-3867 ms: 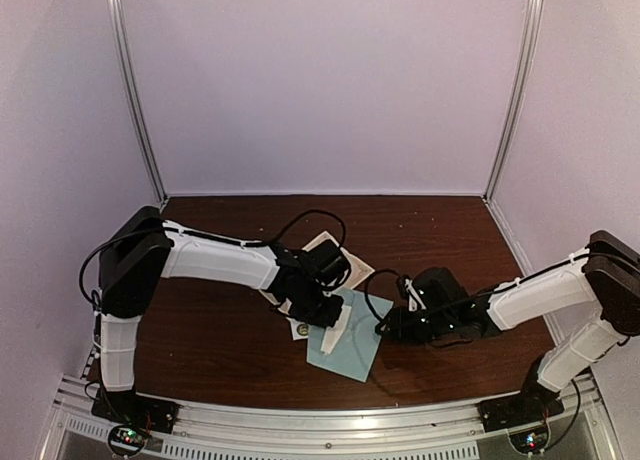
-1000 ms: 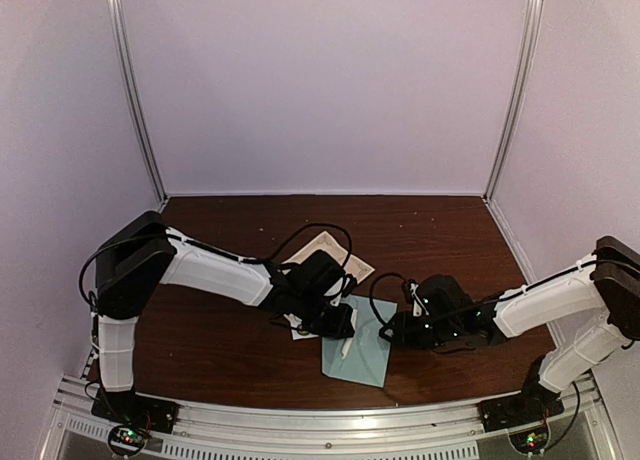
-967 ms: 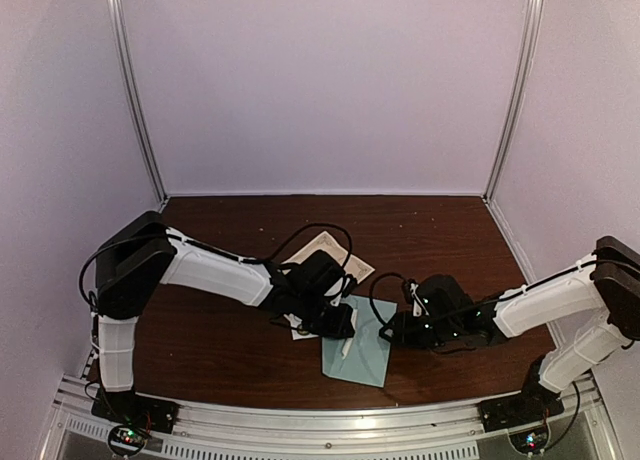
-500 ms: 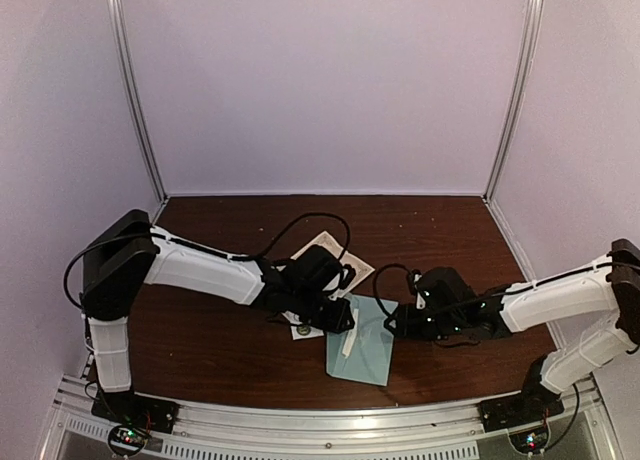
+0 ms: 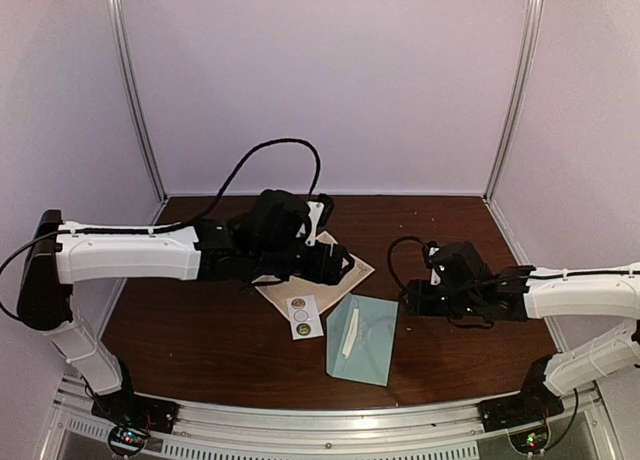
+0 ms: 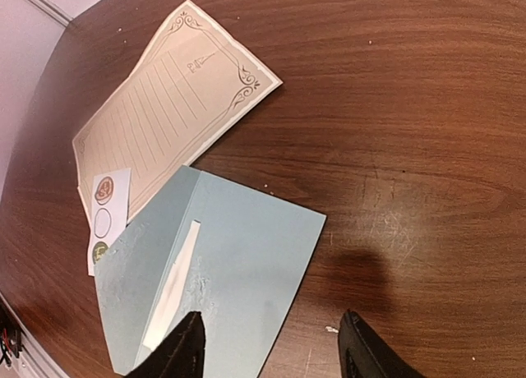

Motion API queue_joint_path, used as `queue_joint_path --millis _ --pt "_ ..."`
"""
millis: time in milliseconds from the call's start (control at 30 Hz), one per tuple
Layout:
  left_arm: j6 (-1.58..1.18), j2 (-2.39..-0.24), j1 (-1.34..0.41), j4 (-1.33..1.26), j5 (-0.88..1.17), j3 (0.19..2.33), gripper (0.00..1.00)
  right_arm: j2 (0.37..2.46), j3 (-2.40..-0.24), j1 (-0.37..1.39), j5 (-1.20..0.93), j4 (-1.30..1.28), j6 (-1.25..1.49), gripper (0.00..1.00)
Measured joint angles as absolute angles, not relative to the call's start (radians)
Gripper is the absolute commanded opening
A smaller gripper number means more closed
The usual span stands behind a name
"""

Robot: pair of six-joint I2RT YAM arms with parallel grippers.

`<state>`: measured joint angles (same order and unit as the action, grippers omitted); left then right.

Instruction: Place the letter into the envelope and seal it

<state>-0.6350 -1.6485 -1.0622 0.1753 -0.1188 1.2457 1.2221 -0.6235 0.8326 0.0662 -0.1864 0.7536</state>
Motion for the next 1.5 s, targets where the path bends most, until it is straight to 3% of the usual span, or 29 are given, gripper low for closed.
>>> queue_joint_path --millis 200,467,700,867,1200,1500 --pt "-0.587 -1.588 -1.024 0.258 -0.157 1.255 0.85 1.171 -0.671 0.797 0.077 -0.226 0.702 0.67" --pt "-0.506 -1.563 -0.717 0.274 0.010 1.227 0.83 1.202 -0.733 0.702 0.018 -0.201 0.632 0.74" --pt "-0.453 -1.648 -0.554 0.270 0.147 1.195 0.71 1.332 -0.796 0.625 -0.086 -0.140 0.597 0.76" --pt "-0.410 -1.764 -0.549 0.263 0.185 1.194 0.57 1.448 -0.844 0.598 -0.141 -0.114 0.581 0.77" --pt "-0.329 -1.908 -0.549 0.298 0.205 1.201 0.40 1.678 -0.960 0.567 -0.238 -0.062 0.556 0.68" --pt "-0.322 -1.964 -0.549 0.316 0.209 1.218 0.36 1.847 -1.090 0.535 -0.332 -0.026 0.547 0.65"
